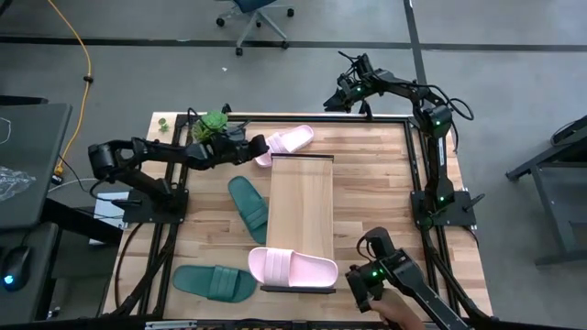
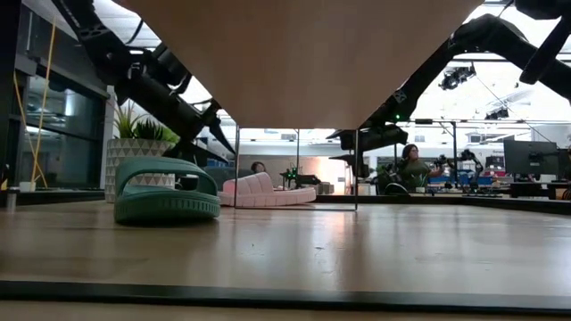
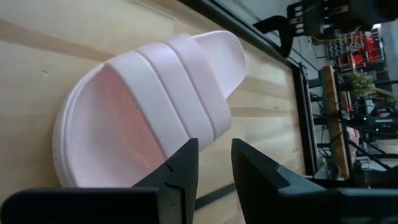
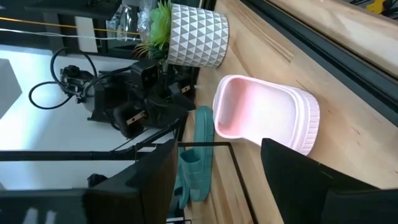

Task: Pick and place slides into the shelf
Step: Put the pink slides on the shelf

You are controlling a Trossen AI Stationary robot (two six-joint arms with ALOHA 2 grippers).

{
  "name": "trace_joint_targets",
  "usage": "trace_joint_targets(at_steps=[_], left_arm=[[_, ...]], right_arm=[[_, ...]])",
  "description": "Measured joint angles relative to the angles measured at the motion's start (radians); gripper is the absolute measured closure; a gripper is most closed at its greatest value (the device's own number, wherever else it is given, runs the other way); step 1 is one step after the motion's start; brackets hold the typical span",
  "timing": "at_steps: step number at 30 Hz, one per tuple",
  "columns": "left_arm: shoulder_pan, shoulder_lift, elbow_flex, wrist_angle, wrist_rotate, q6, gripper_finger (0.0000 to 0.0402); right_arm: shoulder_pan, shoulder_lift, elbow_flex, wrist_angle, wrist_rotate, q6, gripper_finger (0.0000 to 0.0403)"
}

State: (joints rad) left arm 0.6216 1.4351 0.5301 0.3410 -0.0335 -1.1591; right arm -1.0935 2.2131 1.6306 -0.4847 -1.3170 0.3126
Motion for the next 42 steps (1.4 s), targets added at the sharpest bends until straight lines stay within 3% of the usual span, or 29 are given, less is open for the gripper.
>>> trace_joint_targets(at_steps=[17,33,42], left_arm=[[0.001,0.003,0.000,-0.030,-0.023,-0.053,0.0399],[0.001,0.003,0.000,-0.106,-0.056,-0.133,0.0280],[0.001,0.004,0.000,-0.106,-0.099,-0.155,0.0259]], right_arm=[[0.000,0.000,0.000,0.001,0.000,-0.008,0.0181],[0.000,0.000,0.000,0.030,0.001,-0.008,0.0181],[0.000,0.000,0.000,0.034,0.001,-0.008,0.0181]])
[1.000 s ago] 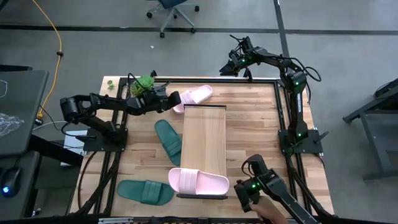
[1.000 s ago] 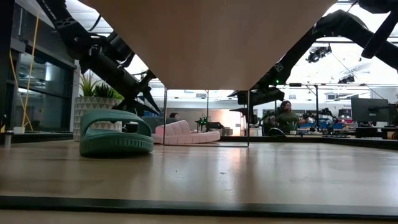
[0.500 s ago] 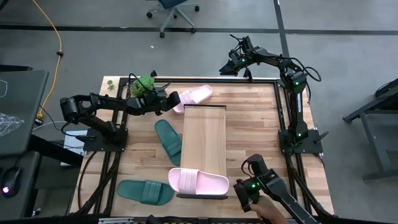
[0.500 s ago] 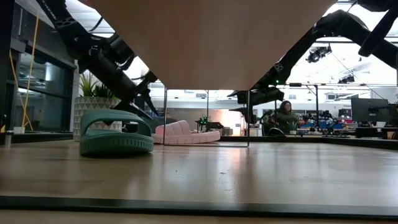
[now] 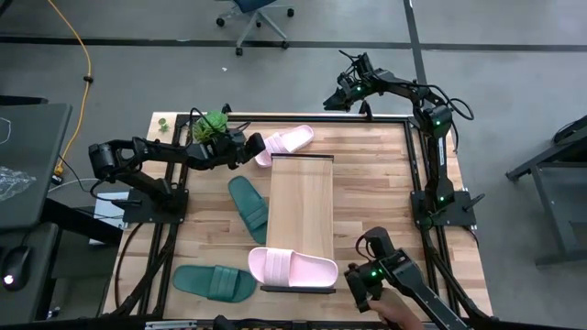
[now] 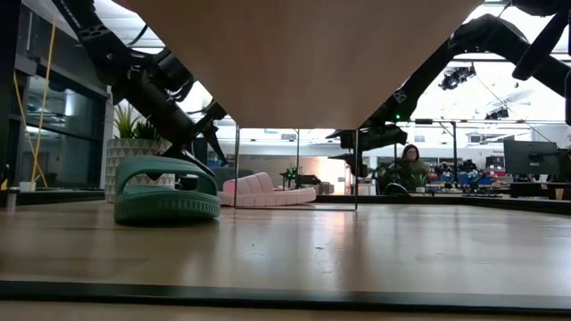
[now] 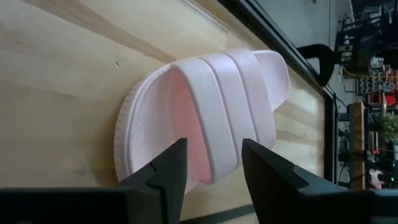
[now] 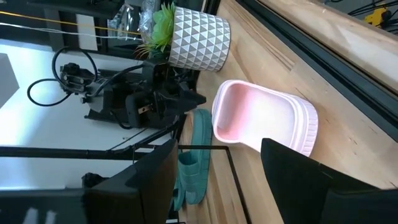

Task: Pick and place slides into the shelf
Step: Put the pink slides on the shelf

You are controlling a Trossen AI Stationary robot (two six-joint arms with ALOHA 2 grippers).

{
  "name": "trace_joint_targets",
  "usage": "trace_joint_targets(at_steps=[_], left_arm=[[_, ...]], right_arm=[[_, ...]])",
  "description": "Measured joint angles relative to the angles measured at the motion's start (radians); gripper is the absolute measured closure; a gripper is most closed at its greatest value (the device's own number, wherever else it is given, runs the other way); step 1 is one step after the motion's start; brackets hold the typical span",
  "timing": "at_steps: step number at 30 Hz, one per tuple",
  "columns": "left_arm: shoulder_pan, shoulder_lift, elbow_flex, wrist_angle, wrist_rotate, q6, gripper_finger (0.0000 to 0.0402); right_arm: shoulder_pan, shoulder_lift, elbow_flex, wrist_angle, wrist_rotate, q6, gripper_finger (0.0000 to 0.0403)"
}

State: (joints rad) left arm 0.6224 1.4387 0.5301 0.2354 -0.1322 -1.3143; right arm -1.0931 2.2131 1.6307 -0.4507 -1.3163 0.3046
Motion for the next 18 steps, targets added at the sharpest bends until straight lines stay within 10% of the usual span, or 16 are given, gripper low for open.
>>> trace_joint_targets(at_steps=[18], left_arm=[[0.000,0.137,0.125,-0.070,0.042,0.027,0.0259]], right_arm=[[0.001,0.000,0.000,-0.008,0.000,0.009,0.0181]])
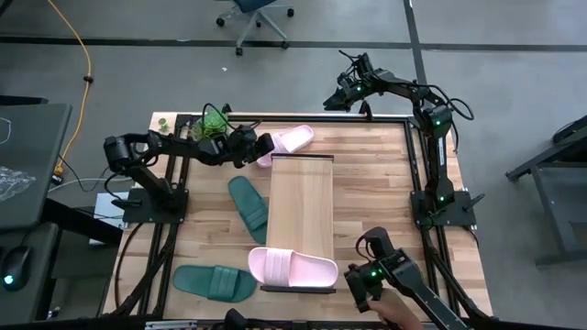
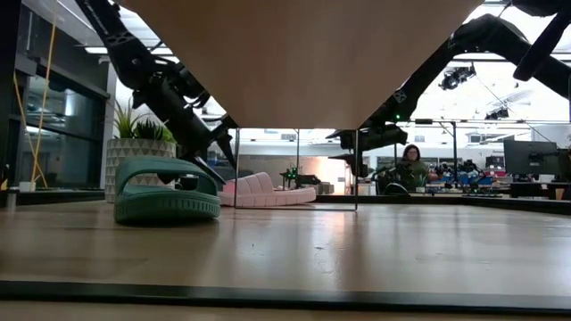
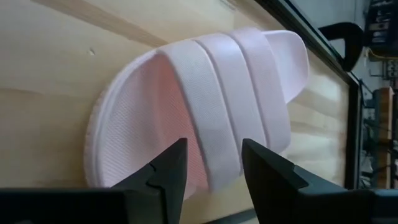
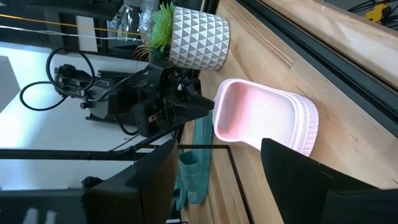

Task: Pick and place slides into the shelf
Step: Put the pink slides on the shelf

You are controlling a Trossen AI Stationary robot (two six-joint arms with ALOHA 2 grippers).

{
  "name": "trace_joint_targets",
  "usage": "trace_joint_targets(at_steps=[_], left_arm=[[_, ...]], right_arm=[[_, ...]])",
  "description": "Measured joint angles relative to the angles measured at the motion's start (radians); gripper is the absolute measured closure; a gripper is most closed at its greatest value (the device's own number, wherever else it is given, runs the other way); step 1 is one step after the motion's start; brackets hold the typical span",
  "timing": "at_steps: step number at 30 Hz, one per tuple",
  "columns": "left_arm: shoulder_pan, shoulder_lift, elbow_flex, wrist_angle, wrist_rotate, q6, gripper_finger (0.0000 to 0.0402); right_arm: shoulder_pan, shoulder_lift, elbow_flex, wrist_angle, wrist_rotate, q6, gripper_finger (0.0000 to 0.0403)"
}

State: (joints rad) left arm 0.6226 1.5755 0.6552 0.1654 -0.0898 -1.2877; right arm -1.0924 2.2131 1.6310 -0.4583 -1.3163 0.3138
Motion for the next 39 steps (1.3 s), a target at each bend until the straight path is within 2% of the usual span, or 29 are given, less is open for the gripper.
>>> trace_joint_targets(at_steps=[9,18,34,39], left_arm=[[0.000,0.000,0.000,-0.012,-0.058,-0.014,0.0259],[-0.001,0.041,0.000,0.020,-0.041,-0.052,0.0259],[0.000,0.064,0.000,0.074,-0.076,-0.056,0.0259],[0.000,0.101,0.000,0.152,-0.045,-0.074,0.0259]], right_arm=[[0.000,0.000,0.000,0.000,0.000,0.000,0.0181],[0.000,0.000,0.000,0.000,0.000,-0.001,0.0181],[0.000,0.000,0.000,0.006,0.024,-0.009,0.0181],[0.000,0.000,0.000,0.007,0.023,-0.008,0.0181]])
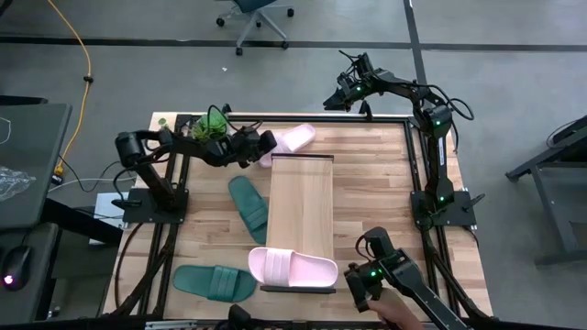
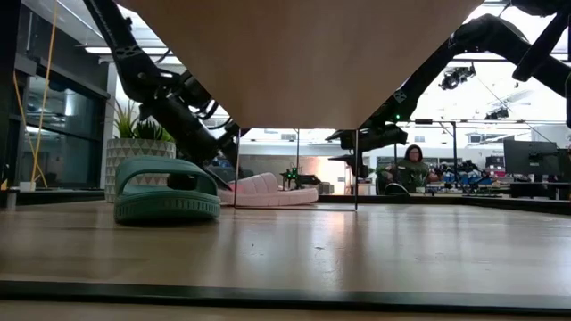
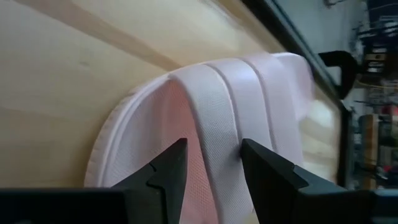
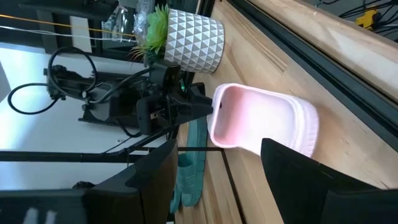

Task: Pick and place slides into the shelf
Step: Put the pink slides on the shelf

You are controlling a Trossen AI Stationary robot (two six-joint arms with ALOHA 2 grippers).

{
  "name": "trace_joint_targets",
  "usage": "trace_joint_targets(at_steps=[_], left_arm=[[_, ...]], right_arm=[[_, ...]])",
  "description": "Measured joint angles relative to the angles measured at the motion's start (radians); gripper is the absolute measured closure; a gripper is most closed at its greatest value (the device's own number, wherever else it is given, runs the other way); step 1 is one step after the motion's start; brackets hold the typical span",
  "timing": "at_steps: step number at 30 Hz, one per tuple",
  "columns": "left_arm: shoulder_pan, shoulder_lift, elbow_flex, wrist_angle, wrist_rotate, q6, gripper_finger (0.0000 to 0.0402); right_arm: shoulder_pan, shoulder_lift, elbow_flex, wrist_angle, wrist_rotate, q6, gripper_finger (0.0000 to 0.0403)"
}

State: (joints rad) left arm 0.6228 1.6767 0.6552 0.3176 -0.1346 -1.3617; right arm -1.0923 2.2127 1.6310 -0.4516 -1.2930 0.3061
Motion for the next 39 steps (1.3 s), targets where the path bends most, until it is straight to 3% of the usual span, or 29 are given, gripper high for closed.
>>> trace_joint_targets(at_steps=[12,24,39], left_arm=[[0.000,0.008,0.000,0.039,-0.016,-0.004,0.0267],[0.000,0.008,0.000,0.042,-0.043,-0.005,0.0395],[0.000,0.008,0.000,0.067,-0.041,0.014,0.0398]], right_arm=[[0.000,0.000,0.000,0.000,0.000,0.002,0.0181],[0.000,0.000,0.000,0.000,-0.001,-0.001,0.0181],[0.000,0.000,0.000,0.001,-0.001,-0.001,0.0181]])
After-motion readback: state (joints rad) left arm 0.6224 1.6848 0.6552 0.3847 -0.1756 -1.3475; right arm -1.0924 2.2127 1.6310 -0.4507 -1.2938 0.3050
